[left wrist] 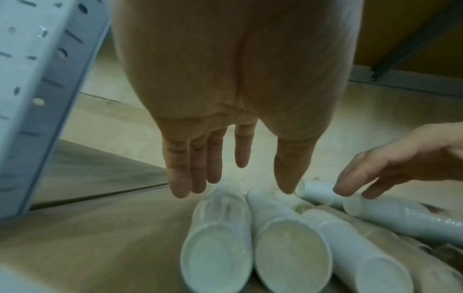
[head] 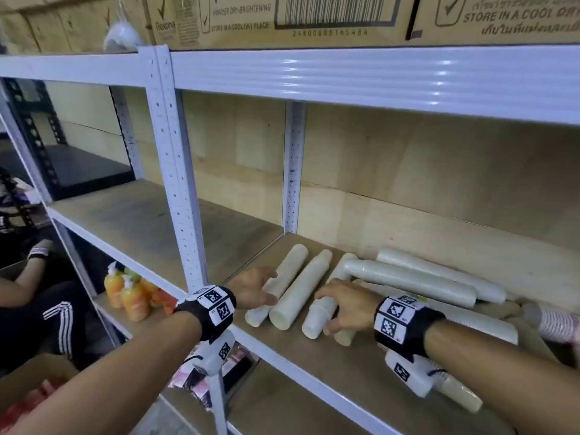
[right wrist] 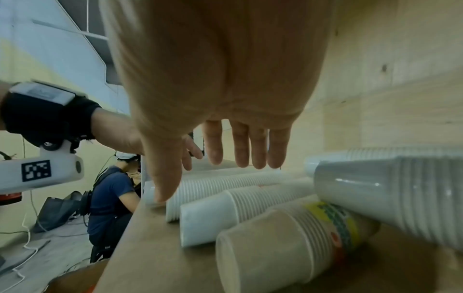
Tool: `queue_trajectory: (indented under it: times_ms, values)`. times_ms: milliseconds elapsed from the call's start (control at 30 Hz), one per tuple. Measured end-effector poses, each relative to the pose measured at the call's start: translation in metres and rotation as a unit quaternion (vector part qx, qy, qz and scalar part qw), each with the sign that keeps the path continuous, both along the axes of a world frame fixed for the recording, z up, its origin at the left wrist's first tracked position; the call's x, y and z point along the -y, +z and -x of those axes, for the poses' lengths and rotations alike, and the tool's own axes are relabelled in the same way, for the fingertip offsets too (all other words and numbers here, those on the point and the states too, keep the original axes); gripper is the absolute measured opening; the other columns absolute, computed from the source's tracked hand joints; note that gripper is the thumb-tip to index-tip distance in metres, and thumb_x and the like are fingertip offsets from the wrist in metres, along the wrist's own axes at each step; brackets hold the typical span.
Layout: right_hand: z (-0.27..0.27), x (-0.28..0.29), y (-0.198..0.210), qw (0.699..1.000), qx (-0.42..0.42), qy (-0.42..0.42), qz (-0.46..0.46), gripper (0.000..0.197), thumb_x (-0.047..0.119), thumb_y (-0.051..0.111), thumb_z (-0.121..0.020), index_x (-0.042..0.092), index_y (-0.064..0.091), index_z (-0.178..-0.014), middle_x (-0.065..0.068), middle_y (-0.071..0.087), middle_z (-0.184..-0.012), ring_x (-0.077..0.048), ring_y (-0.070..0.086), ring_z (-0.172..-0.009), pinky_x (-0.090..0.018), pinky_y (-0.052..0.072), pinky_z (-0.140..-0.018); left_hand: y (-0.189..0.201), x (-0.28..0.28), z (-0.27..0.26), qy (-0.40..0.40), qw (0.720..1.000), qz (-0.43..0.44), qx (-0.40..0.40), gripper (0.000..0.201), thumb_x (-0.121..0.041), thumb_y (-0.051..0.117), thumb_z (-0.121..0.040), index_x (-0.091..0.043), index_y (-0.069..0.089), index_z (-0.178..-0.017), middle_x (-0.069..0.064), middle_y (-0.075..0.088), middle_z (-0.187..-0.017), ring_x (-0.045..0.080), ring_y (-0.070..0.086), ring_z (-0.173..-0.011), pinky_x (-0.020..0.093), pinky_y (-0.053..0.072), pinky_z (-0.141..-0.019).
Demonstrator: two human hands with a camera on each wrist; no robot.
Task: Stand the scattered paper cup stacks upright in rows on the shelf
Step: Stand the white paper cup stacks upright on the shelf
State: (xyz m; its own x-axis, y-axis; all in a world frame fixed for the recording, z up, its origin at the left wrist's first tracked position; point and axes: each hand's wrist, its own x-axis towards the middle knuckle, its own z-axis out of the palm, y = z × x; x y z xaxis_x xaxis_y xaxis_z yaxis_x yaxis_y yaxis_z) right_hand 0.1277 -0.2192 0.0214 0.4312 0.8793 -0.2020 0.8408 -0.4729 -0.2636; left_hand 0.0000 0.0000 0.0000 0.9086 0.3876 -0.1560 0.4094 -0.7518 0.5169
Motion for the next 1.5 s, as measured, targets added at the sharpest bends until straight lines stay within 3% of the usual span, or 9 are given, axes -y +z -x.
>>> queue_trajectory:
  times_ms: [133,367,533,700,900,1000,1133,1300,1500]
  values:
    - [0.005,-0.012,-0.011,1.000,0.026,0.014,0.007,0.067,0.046,0.080,-0.065,0.031,0.053,-0.125,0.010,0.048,-0.119,-0.013,0.050,-0.109,-0.039,0.047,-0.092,-0.016,0.003,0.004,0.034,0.999,0.004,-0.016,0.072,-0.036,0.074,-0.081,-0.027,0.040,-0.144,0.003,0.051,-0.138,0.021,0.054,-0.118,0.037,0.047,-0.099]
    - [0.007,-0.026,-0.031,0.995,0.067,0.046,0.054,0.069,0.044,0.081,-0.063,0.032,0.054,-0.125,0.009,0.044,-0.122,-0.017,0.046,-0.115,-0.040,0.046,-0.094,-0.032,0.002,0.011,0.057,0.998,-0.023,-0.023,0.079,-0.030,0.076,-0.076,-0.029,0.036,-0.145,0.004,0.053,-0.134,0.023,0.056,-0.112,0.033,0.050,-0.090]
    - [0.012,-0.029,-0.039,0.984,0.144,0.085,0.065,0.057,0.034,0.076,-0.074,0.028,0.054,-0.126,0.002,0.043,-0.128,-0.021,0.041,-0.120,-0.035,0.038,-0.093,-0.035,0.003,0.012,0.059,0.996,-0.049,-0.037,0.095,-0.037,0.082,-0.065,-0.032,0.031,-0.146,0.003,0.053,-0.131,0.024,0.055,-0.110,0.036,0.051,-0.090]
    - [0.015,-0.031,-0.038,0.978,0.171,0.101,0.066,0.043,0.027,0.064,-0.086,0.027,0.055,-0.127,-0.003,0.043,-0.130,-0.026,0.040,-0.124,-0.038,0.037,-0.095,-0.028,0.003,0.010,0.046,0.995,-0.071,-0.047,0.090,-0.031,0.078,-0.072,-0.029,0.030,-0.148,0.007,0.051,-0.135,0.026,0.055,-0.116,0.038,0.052,-0.092]
    - [0.014,-0.030,-0.025,0.974,0.178,0.134,0.037,0.039,0.021,0.063,-0.086,0.022,0.057,-0.125,-0.002,0.049,-0.126,-0.023,0.044,-0.119,-0.034,0.035,-0.097,-0.012,0.001,0.009,0.033,0.995,-0.084,-0.031,0.077,-0.028,0.072,-0.082,-0.026,0.032,-0.148,0.008,0.050,-0.140,0.026,0.052,-0.123,0.036,0.046,-0.099]
    - [0.012,-0.030,-0.015,0.971,0.182,0.153,0.003,0.036,0.025,0.065,-0.079,0.019,0.057,-0.114,0.000,0.054,-0.116,-0.021,0.048,-0.111,-0.037,0.041,-0.095,0.002,0.001,0.010,0.028,0.993,-0.110,-0.040,0.075,-0.029,0.071,-0.083,-0.026,0.034,-0.147,0.007,0.054,-0.133,0.025,0.056,-0.116,0.034,0.049,-0.092]
    - [0.008,-0.033,0.002,0.969,0.182,0.160,-0.053,0.037,0.031,0.065,-0.072,0.018,0.053,-0.105,0.002,0.056,-0.104,-0.019,0.053,-0.096,-0.033,0.043,-0.079,0.026,-0.001,0.003,0.031,0.988,-0.150,-0.028,0.070,-0.030,0.072,-0.081,-0.026,0.041,-0.144,0.007,0.060,-0.127,0.024,0.060,-0.108,0.031,0.050,-0.081]
    - [0.005,-0.035,0.029,0.971,0.157,0.129,-0.127,0.028,0.026,0.062,-0.074,0.016,0.052,-0.098,0.003,0.056,-0.088,-0.020,0.055,-0.074,-0.033,0.046,-0.060,0.065,0.003,-0.007,0.037,0.986,-0.161,0.016,0.050,-0.026,0.070,-0.083,-0.013,0.056,-0.129,0.008,0.064,-0.108,0.022,0.058,-0.085,0.028,0.043,-0.068]
    - [-0.013,-0.032,0.068,0.964,0.184,0.059,-0.185,0.032,0.033,0.060,-0.079,0.018,0.050,-0.106,0.001,0.062,-0.093,-0.020,0.057,-0.074,-0.030,0.045,-0.062,0.099,0.008,-0.026,0.031,0.982,-0.160,0.098,0.040,-0.021,0.070,-0.079,-0.013,0.059,-0.117,0.003,0.062,-0.097,0.021,0.058,-0.083,0.025,0.041,-0.062]
